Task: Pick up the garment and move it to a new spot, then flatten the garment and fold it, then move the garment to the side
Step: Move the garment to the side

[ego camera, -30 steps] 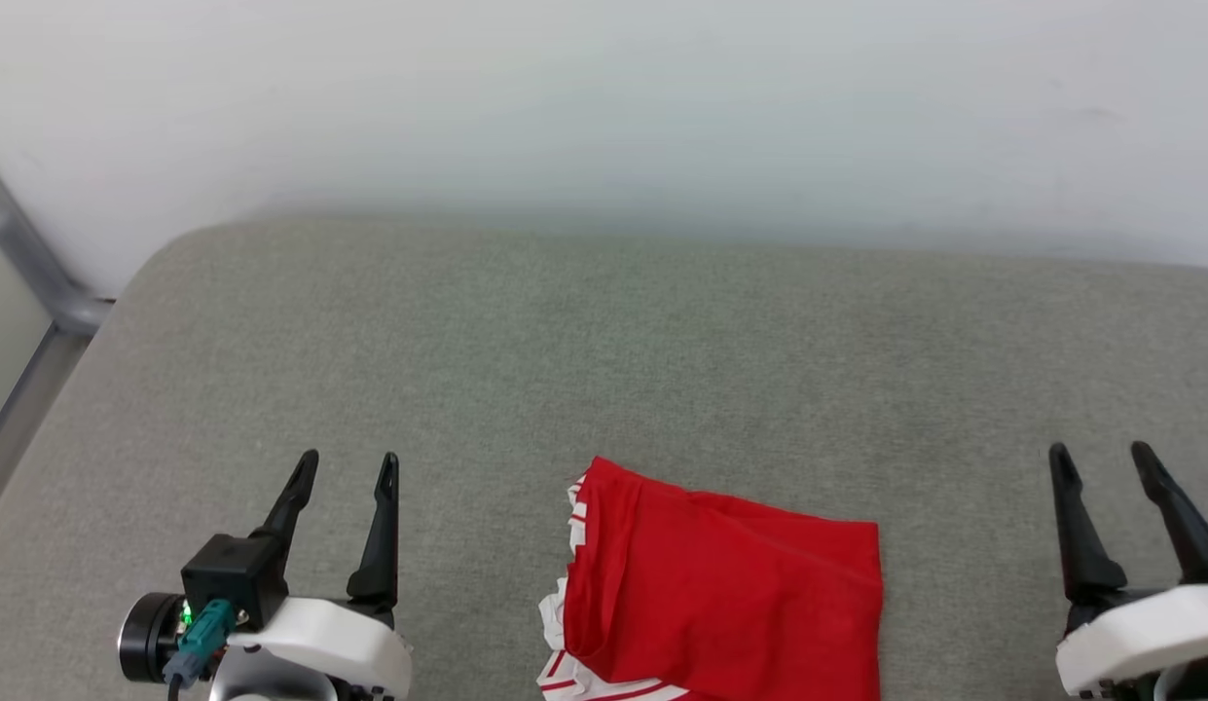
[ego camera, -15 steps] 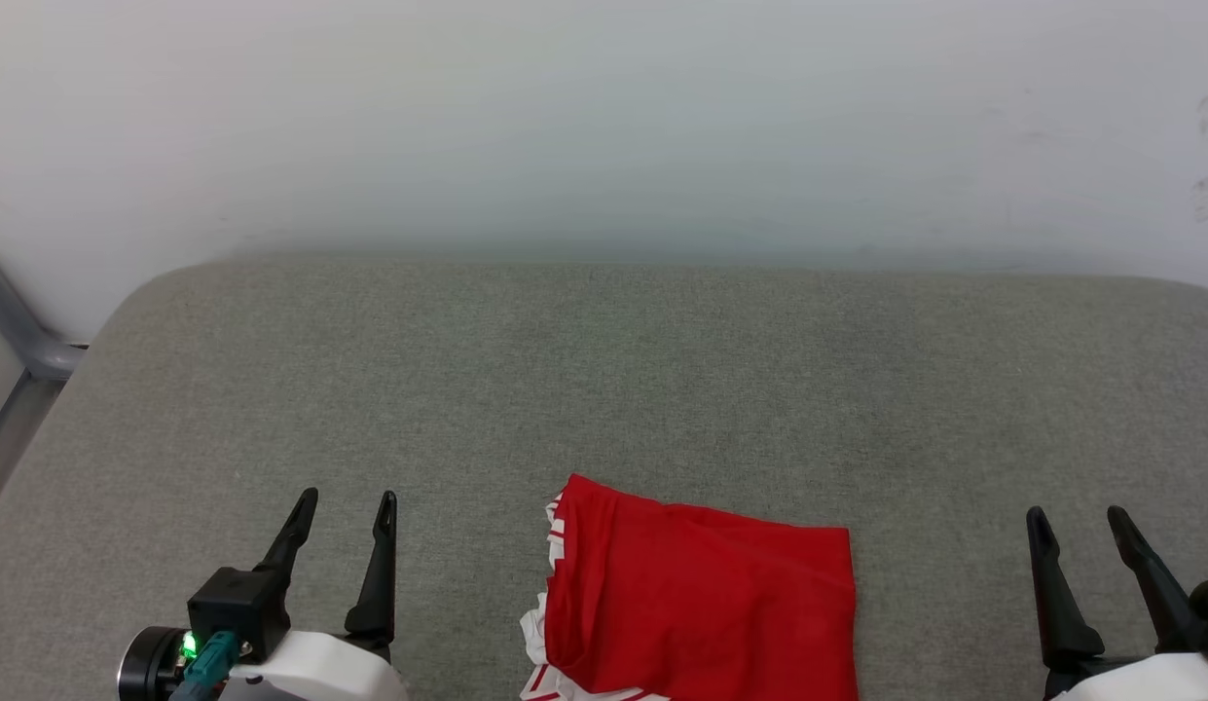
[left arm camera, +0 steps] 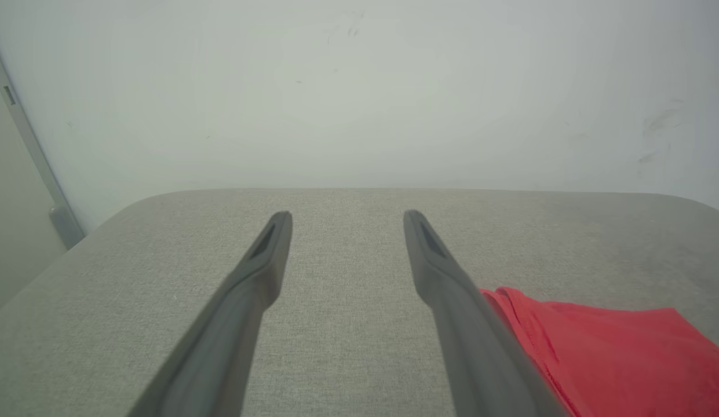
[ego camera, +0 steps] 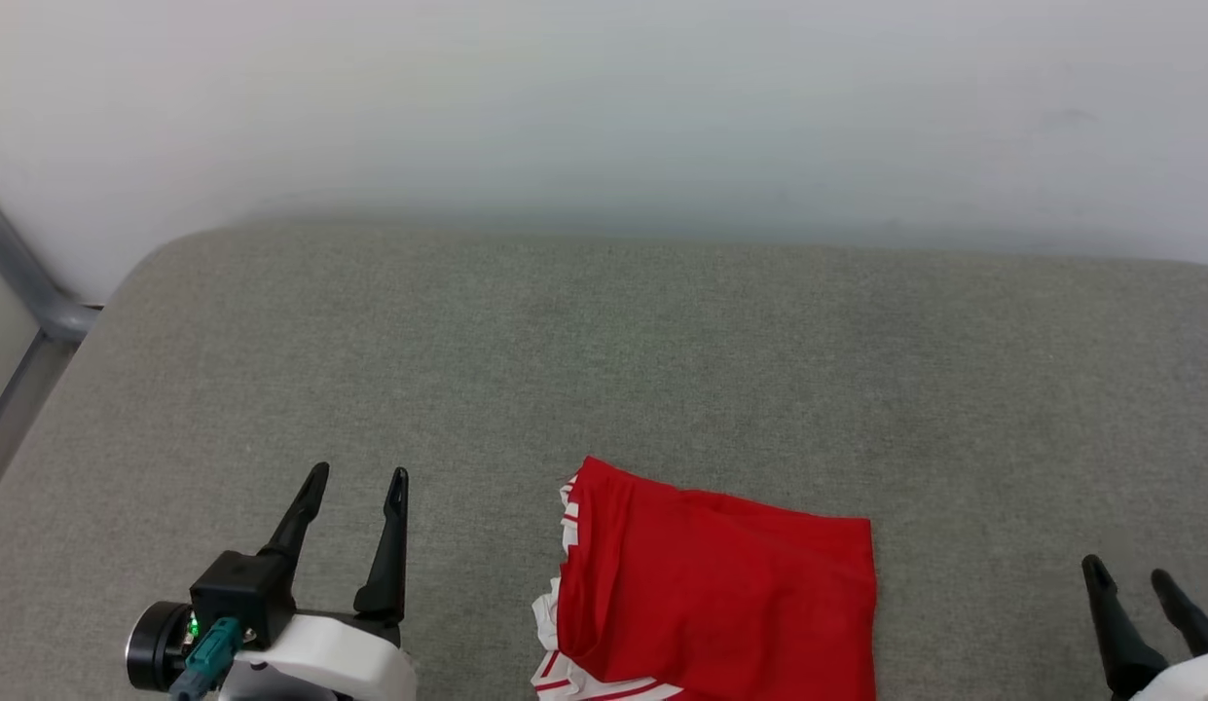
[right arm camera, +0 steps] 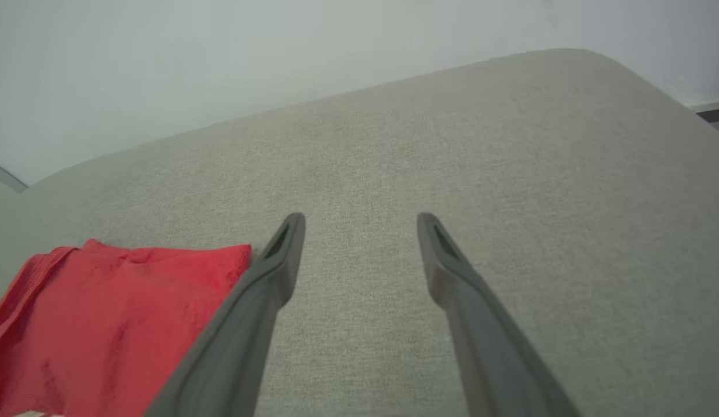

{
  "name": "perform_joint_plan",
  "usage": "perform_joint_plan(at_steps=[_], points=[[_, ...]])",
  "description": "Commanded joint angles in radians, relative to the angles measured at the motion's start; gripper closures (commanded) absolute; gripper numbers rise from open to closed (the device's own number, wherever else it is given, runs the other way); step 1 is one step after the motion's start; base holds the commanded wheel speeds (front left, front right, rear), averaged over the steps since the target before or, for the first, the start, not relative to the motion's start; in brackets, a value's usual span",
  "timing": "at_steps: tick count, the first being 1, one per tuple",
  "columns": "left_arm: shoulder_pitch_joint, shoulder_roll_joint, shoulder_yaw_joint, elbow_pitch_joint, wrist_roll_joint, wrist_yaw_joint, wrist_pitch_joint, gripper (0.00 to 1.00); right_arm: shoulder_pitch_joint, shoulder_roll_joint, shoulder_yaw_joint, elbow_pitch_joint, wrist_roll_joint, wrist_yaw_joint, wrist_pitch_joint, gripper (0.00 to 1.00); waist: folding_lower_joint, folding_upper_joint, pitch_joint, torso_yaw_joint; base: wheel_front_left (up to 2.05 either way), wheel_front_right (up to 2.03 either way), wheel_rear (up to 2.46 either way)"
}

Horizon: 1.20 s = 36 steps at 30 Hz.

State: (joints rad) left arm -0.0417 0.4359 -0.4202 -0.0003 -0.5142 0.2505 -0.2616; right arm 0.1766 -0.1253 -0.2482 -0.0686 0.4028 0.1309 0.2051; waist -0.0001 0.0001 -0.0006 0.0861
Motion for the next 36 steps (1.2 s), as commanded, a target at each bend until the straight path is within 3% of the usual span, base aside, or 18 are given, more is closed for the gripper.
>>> perform_joint_plan(at_steps=[1,6,10,20,21,22,23,30,36], points=[[-0.019,-0.003,0.007,-0.008,0.008,-0.005,-0.004,0.0,-0.028,-0.007,0.007,0.017,0.035,-0.001,0.029,0.0,0.0001,-0.0001,0.028,0.012,0.0,0.0,0.0],[-0.044,-0.024,0.017,-0.014,0.023,-0.028,-0.004,0.0,-0.061,-0.035,0.075,0.089,0.145,-0.001,0.18,0.0,0.0001,-0.0001,0.087,0.046,0.0,0.0,0.0],[-0.066,-0.041,0.028,-0.01,0.029,-0.048,-0.004,0.0,-0.082,-0.019,0.171,0.13,0.245,-0.001,0.293,0.0,0.0001,-0.0001,0.132,0.073,0.0,0.0,0.0],[-0.09,-0.06,0.064,0.012,0.06,-0.083,-0.004,0.0,-0.141,0.012,0.269,0.283,0.363,-0.002,0.382,0.0,0.0001,-0.0001,0.191,0.112,0.0,0.0,0.0],[-0.091,-0.062,0.066,0.014,0.064,-0.085,-0.004,0.0,-0.146,0.012,0.274,0.29,0.37,-0.002,0.377,0.05,0.0001,-0.0001,0.193,0.113,0.0,0.0,0.0],[-0.093,-0.062,0.071,0.015,0.065,-0.09,-0.004,0.0,-0.152,0.012,0.28,0.296,0.375,-0.002,0.373,0.63,0.0001,-0.0001,0.194,0.113,0.0,0.0,0.0],[-0.093,-0.062,0.075,0.017,0.067,-0.092,-0.004,0.0,-0.158,0.004,0.288,0.294,0.372,-0.002,0.368,1.0,0.0001,-0.0001,0.195,0.112,0.0,0.0,0.0],[-0.071,-0.067,0.085,0.029,0.085,-0.097,-0.004,0.0,-0.208,-0.056,0.341,0.228,0.331,-0.001,0.319,1.0,0.0001,-0.0001,0.164,0.077,0.0,0.0,0.0],[-0.046,-0.061,0.087,0.025,0.098,-0.088,-0.004,0.0,-0.258,-0.151,0.421,0.155,0.174,-0.001,0.323,1.0,0.0001,-0.0001,0.107,-0.005,0.0,0.0,0.0]])
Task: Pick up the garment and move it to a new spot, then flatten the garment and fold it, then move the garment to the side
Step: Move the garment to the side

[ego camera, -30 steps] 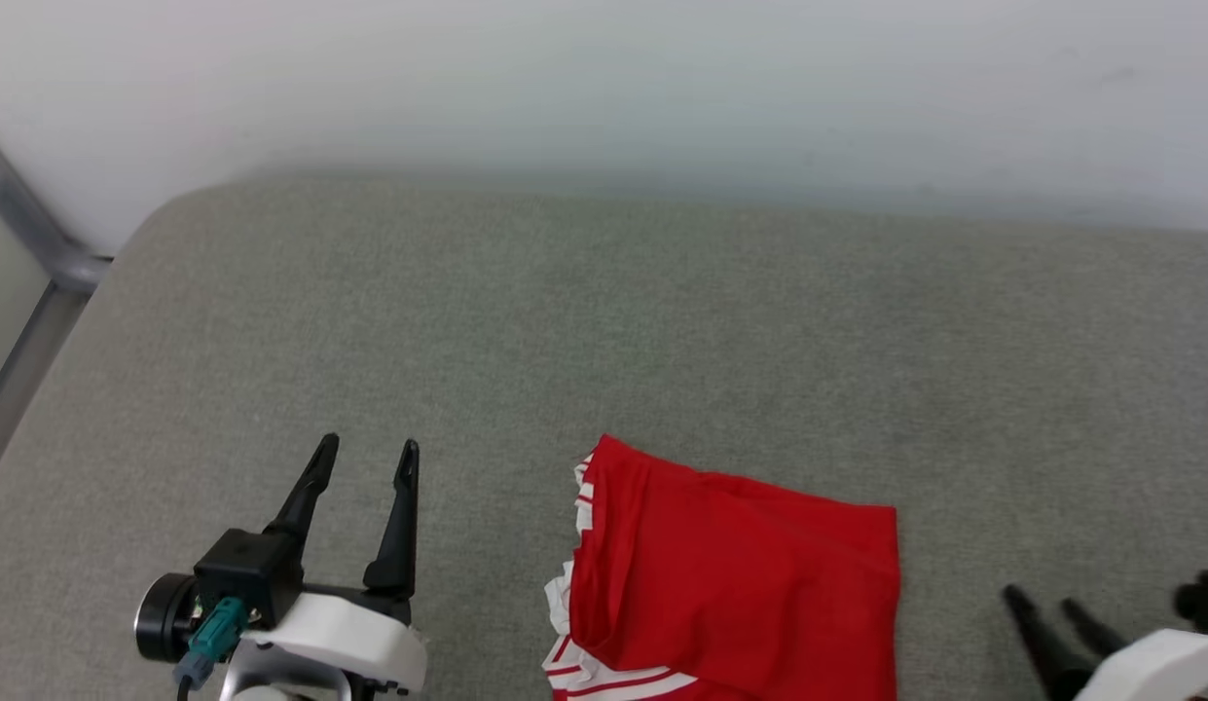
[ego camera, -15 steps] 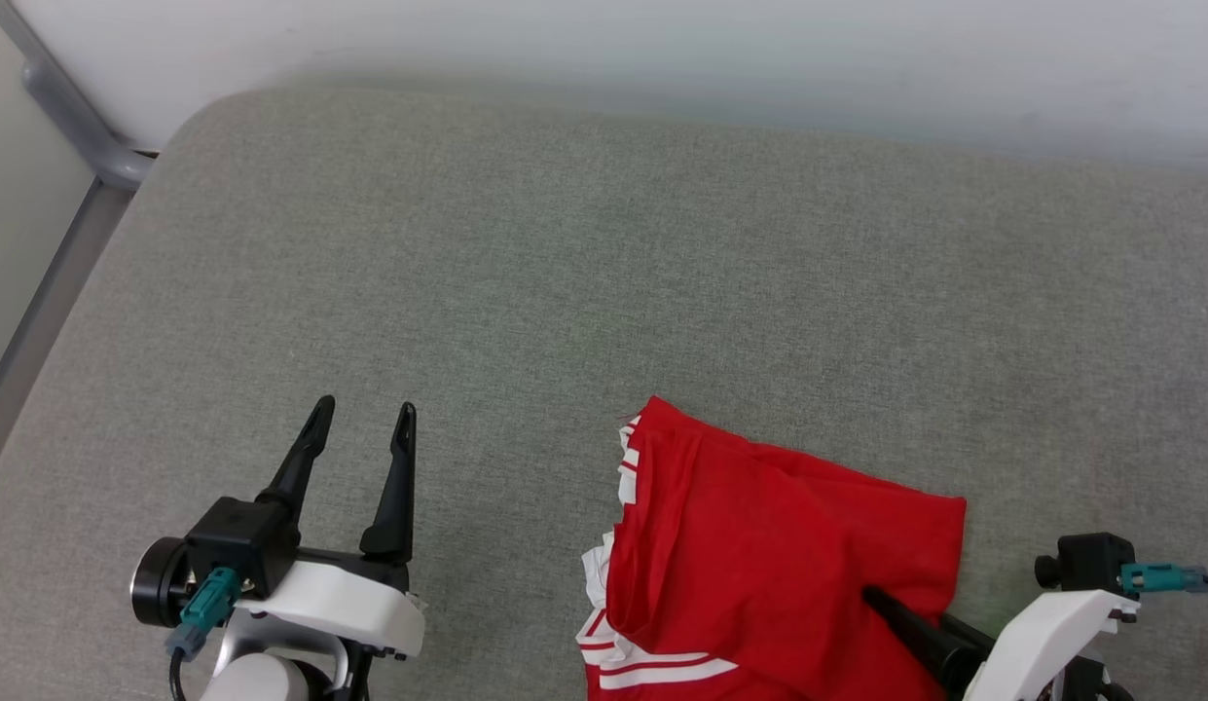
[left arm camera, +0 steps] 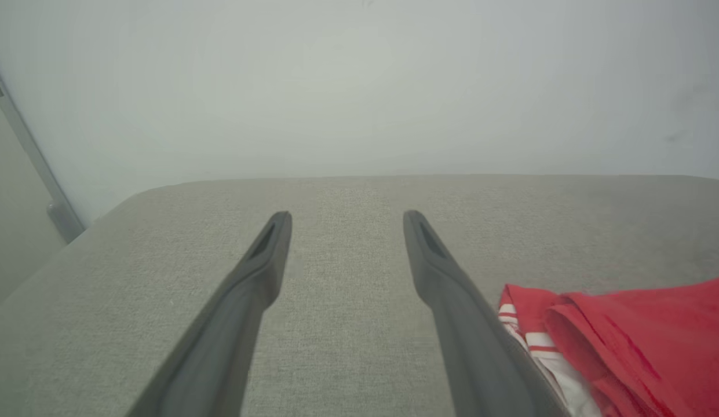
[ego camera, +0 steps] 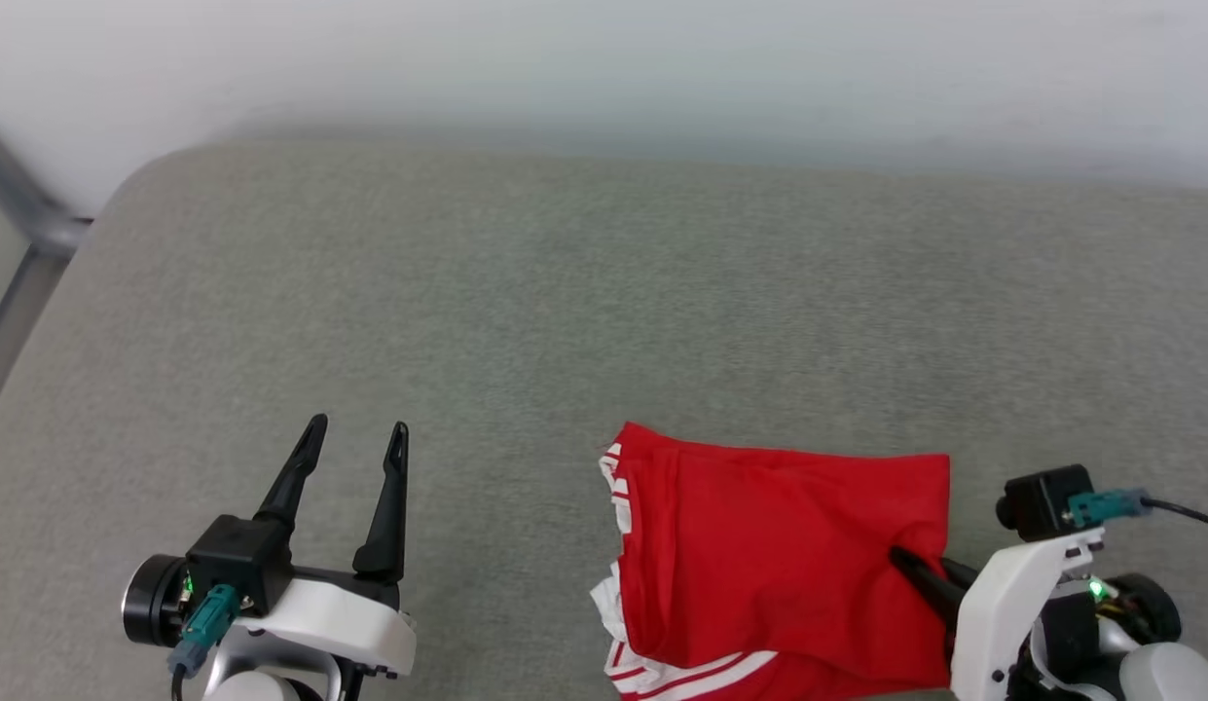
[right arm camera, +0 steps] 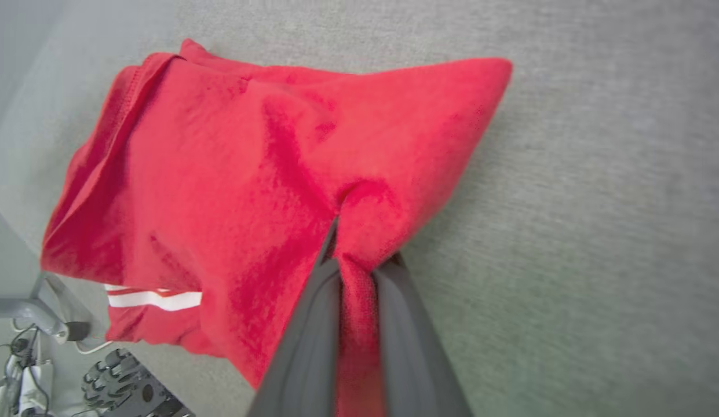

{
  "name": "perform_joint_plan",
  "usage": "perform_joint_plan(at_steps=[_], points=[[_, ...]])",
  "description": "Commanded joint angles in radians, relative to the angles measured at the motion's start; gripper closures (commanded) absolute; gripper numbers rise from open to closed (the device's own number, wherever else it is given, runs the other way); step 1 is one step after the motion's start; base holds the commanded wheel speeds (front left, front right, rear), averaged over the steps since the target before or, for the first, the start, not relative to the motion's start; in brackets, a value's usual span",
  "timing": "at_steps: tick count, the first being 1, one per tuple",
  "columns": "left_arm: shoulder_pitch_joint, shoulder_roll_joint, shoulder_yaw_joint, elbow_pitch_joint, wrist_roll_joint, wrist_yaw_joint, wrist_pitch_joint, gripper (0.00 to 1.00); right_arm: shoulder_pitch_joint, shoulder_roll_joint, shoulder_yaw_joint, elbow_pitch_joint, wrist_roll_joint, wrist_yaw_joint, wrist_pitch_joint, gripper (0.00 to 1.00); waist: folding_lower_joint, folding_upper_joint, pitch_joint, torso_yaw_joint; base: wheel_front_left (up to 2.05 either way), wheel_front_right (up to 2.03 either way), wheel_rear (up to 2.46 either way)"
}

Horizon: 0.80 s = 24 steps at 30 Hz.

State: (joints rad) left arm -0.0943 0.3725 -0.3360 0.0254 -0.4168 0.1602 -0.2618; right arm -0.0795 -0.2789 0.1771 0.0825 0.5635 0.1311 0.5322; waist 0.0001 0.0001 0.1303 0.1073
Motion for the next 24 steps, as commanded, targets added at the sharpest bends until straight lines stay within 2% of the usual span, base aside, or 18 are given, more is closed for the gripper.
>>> perform_joint_plan(at_steps=[1,8,12,18,24], points=[[0.014,0.003,0.004,-0.004,0.002,0.006,-0.004,0.0,-0.01,-0.012,0.007,-0.008,-0.013,-0.001,0.004,1.0,-0.0001,-0.0001,-0.031,-0.044,0.0,0.0,0.0],[0.023,0.003,0.002,-0.035,0.007,0.013,-0.003,0.0,-0.03,-0.085,0.004,-0.103,-0.104,-0.001,0.075,1.0,-0.0001,-0.0001,-0.04,-0.175,0.0,0.0,0.0],[0.012,0.0,0.003,-0.058,0.008,0.011,-0.003,0.0,-0.056,-0.081,-0.025,-0.135,-0.11,-0.001,0.096,1.0,-0.0001,-0.0001,-0.006,-0.251,0.0,0.0,0.0],[-0.055,0.017,0.003,-0.107,0.021,-0.012,-0.003,0.0,-0.175,-0.095,-0.071,-0.091,-0.137,-0.001,0.055,1.0,-0.0001,-0.0001,0.126,-0.331,0.0,0.0,0.0],[-0.175,0.04,-0.006,-0.156,0.051,-0.054,0.0,0.0,-0.31,-0.147,-0.2,0.004,-0.208,-0.001,-0.002,1.0,-0.0001,-0.0001,0.282,-0.341,0.0,0.0,0.0]])
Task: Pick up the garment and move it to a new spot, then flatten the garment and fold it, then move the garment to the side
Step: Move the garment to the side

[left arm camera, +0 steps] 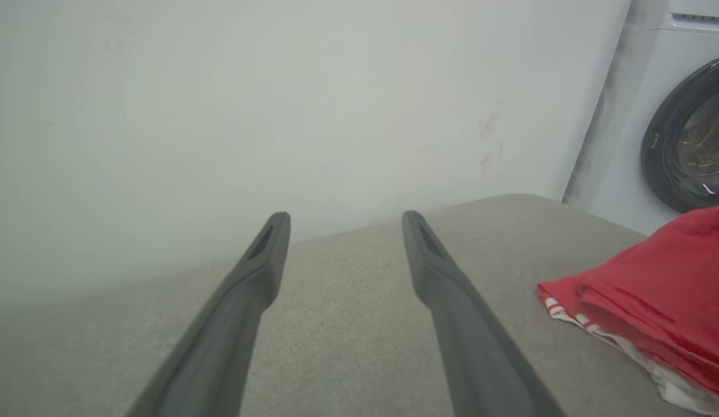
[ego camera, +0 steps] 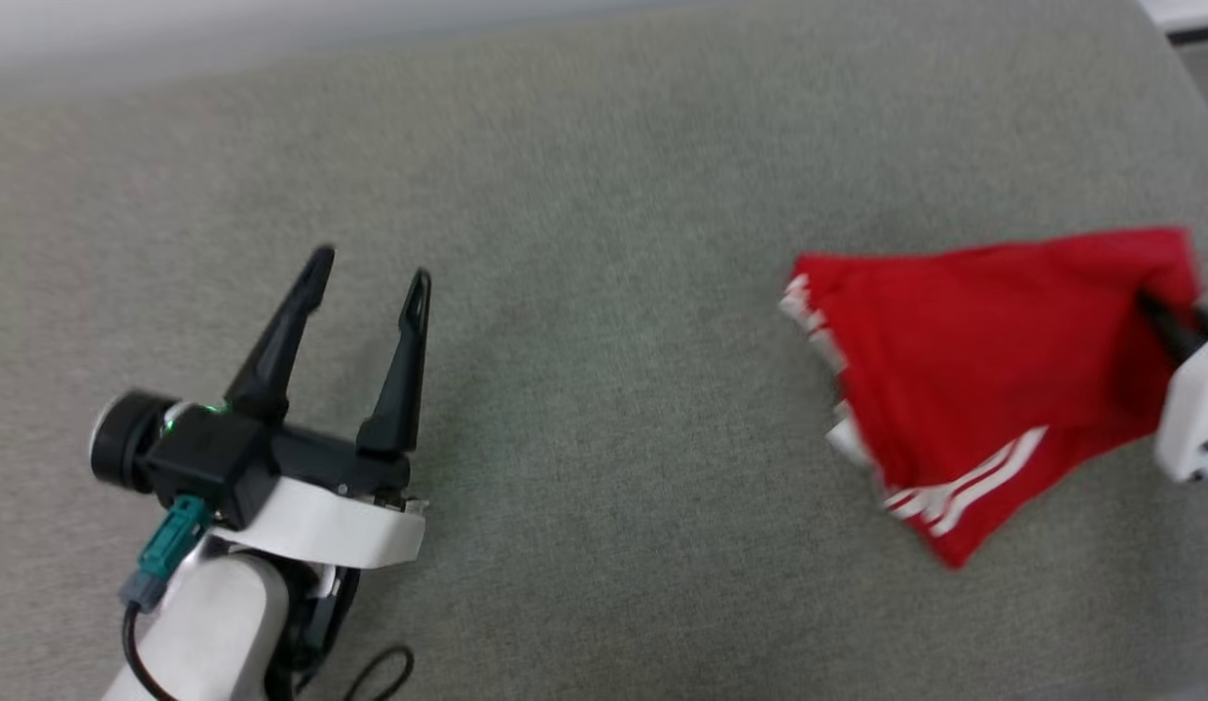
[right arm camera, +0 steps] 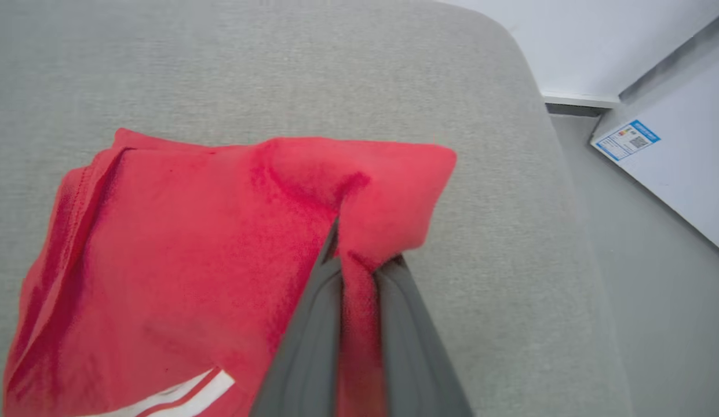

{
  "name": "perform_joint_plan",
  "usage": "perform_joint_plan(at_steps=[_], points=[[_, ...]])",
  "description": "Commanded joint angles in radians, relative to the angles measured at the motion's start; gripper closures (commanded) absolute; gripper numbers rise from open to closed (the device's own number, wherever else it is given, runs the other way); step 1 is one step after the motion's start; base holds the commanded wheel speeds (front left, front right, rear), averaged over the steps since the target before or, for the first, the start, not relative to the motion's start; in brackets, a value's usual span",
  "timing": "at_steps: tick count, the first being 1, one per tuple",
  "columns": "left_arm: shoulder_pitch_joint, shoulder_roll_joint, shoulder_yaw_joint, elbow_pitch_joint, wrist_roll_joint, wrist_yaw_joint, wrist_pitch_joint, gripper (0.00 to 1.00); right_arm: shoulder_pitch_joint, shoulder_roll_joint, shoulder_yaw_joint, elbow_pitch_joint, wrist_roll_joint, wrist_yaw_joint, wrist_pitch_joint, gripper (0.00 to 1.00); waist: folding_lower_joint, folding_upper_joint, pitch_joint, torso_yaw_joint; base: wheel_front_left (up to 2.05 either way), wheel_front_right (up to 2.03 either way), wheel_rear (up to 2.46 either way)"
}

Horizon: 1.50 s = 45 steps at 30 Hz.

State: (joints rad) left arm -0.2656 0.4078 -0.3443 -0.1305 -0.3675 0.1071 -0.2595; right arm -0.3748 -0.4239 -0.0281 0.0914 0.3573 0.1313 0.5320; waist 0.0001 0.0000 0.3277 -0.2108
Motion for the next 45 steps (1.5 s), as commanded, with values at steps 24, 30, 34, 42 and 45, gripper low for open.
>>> perform_joint_plan(at_steps=[24,30,34,42,45], points=[[-0.175,-0.005,-0.005,-0.019,0.026,-0.052,-0.005,0.0,-0.215,0.02,-0.543,0.229,-0.348,-0.001,-0.242,0.0,-0.0001,0.0,0.281,0.088,0.0,0.0,0.0],[-0.1,-0.025,0.028,0.016,0.01,-0.029,-0.006,0.0,-0.16,0.075,-0.586,0.216,-0.407,-0.002,-0.389,0.0,-0.0001,0.0,0.174,0.093,0.0,0.0,0.0],[-0.023,-0.046,0.054,0.037,-0.006,-0.008,-0.006,0.0,-0.091,0.101,-0.559,0.192,-0.391,-0.001,-0.467,0.0,-0.0001,0.0,0.087,0.1,0.0,0.0,0.0],[0.109,-0.093,0.07,0.089,-0.02,0.009,-0.005,0.0,0.081,0.179,-0.438,0.13,-0.317,-0.001,-0.538,0.0,-0.0001,0.0,-0.073,0.14,0.0,0.0,0.0],[0.127,-0.104,0.066,0.103,-0.021,0.005,-0.005,0.0,0.123,0.198,-0.403,0.113,-0.301,-0.001,-0.548,0.0,-0.0001,0.0,-0.109,0.159,0.0,0.0,0.0]])
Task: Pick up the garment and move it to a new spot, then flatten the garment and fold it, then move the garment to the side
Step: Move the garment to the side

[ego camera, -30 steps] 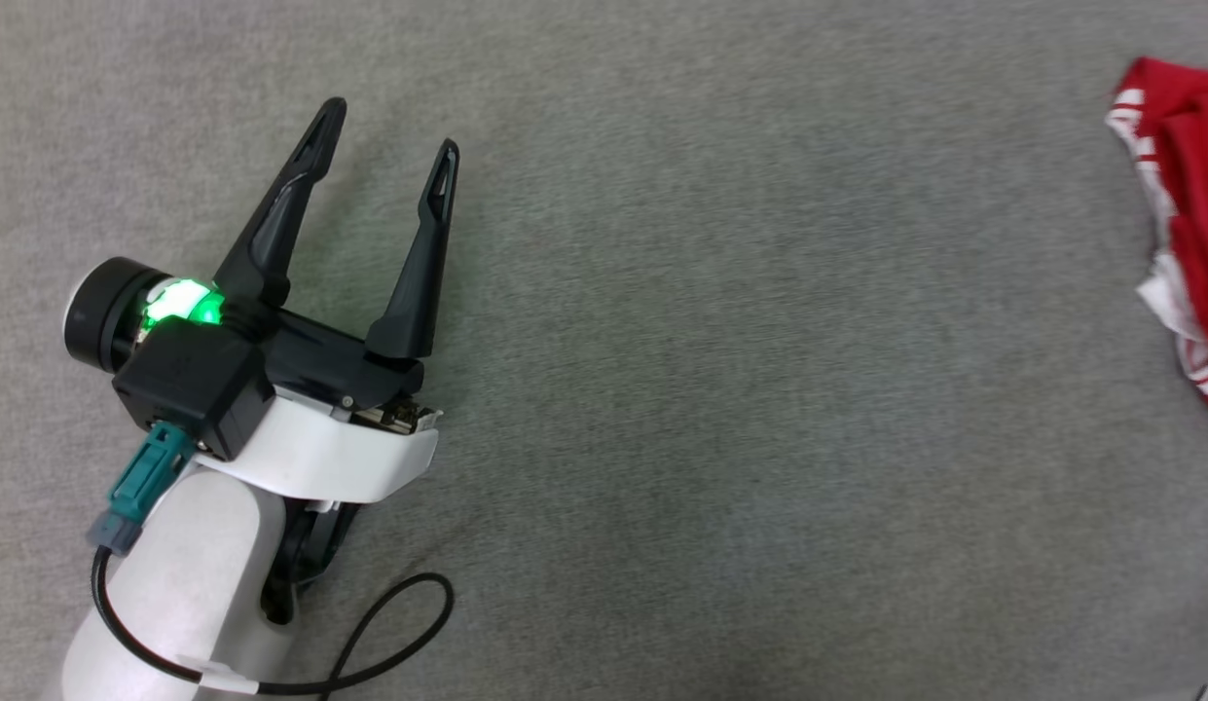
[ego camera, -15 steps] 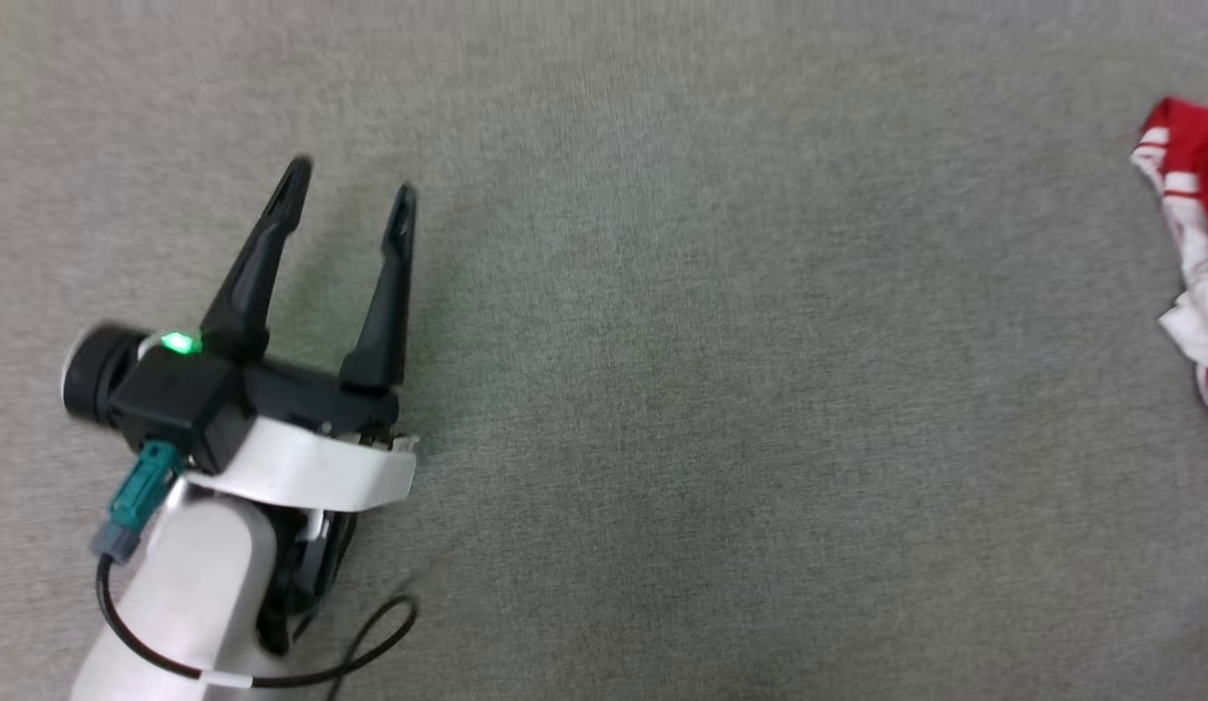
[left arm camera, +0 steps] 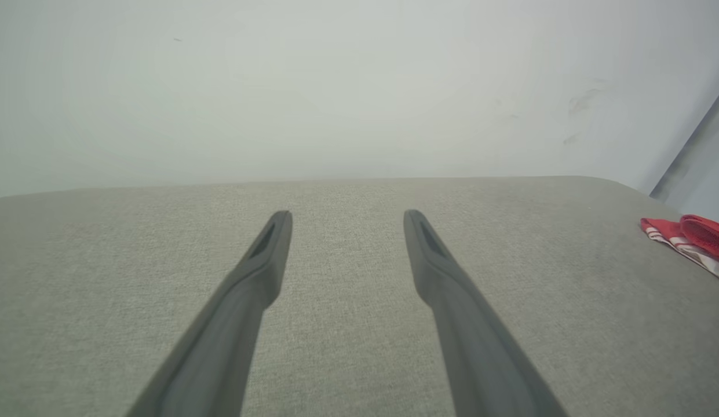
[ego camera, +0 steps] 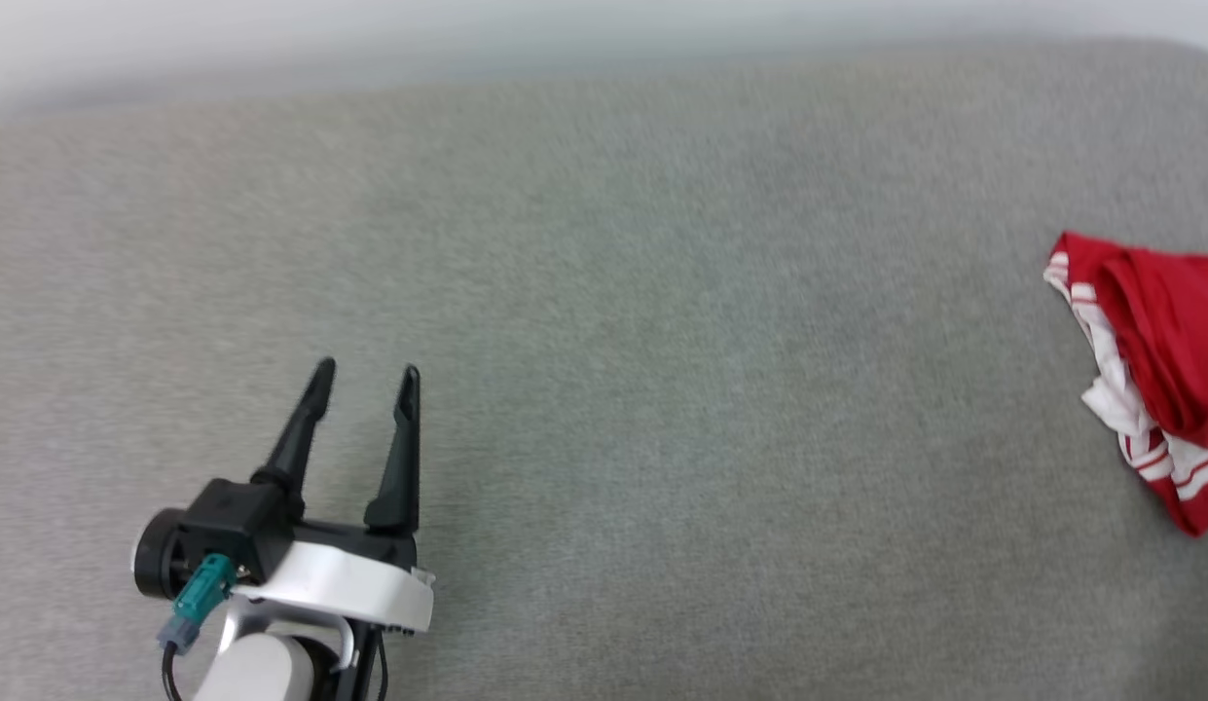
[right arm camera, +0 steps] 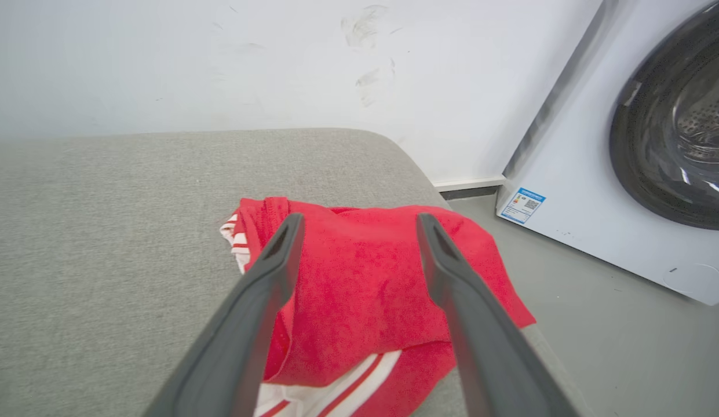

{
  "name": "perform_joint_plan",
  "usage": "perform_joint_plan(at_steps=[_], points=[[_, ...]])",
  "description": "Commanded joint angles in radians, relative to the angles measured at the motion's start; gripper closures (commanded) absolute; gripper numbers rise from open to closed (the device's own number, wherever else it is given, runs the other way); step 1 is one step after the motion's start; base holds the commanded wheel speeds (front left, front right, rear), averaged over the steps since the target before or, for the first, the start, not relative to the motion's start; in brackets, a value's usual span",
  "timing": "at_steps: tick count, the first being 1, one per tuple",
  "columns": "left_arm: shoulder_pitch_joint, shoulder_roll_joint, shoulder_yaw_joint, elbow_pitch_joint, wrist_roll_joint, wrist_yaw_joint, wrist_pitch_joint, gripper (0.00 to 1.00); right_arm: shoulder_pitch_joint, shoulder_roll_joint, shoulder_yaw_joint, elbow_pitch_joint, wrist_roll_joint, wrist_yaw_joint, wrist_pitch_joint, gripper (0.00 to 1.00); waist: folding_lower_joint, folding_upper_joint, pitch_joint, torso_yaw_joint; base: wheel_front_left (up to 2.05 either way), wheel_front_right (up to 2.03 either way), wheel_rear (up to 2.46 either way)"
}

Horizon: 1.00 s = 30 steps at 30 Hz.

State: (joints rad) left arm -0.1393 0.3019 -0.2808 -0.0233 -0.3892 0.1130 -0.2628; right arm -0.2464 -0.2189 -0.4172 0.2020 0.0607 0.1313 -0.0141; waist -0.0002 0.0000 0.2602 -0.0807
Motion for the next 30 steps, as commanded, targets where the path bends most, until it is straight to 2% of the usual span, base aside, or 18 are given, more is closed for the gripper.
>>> perform_joint_plan(at_steps=[1,7,16,30], points=[[0.012,-0.003,0.002,0.002,0.0,-0.004,-0.002,0.0,0.013,0.007,0.003,-0.006,0.004,-0.001,-0.005,0.0,0.0002,0.0,-0.055,0.036,0.0,0.0,0.0],[0.062,-0.03,-0.003,0.046,0.005,-0.002,-0.002,0.0,0.13,0.069,0.094,-0.068,0.043,-0.001,-0.012,0.0,0.0002,0.0,-0.146,0.089,0.0,0.0,0.0],[0.123,-0.031,0.002,0.1,0.021,0.012,-0.002,0.0,0.264,0.136,0.23,-0.181,0.079,-0.001,-0.006,0.0,0.0002,0.0,-0.248,0.153,0.0,0.0,0.0],[0.182,-0.016,0.005,0.104,0.018,0.013,-0.002,0.0,0.484,0.169,0.237,-0.427,0.083,-0.001,0.062,0.0,0.0002,0.0,-0.304,0.15,0.0,0.0,0.0]])
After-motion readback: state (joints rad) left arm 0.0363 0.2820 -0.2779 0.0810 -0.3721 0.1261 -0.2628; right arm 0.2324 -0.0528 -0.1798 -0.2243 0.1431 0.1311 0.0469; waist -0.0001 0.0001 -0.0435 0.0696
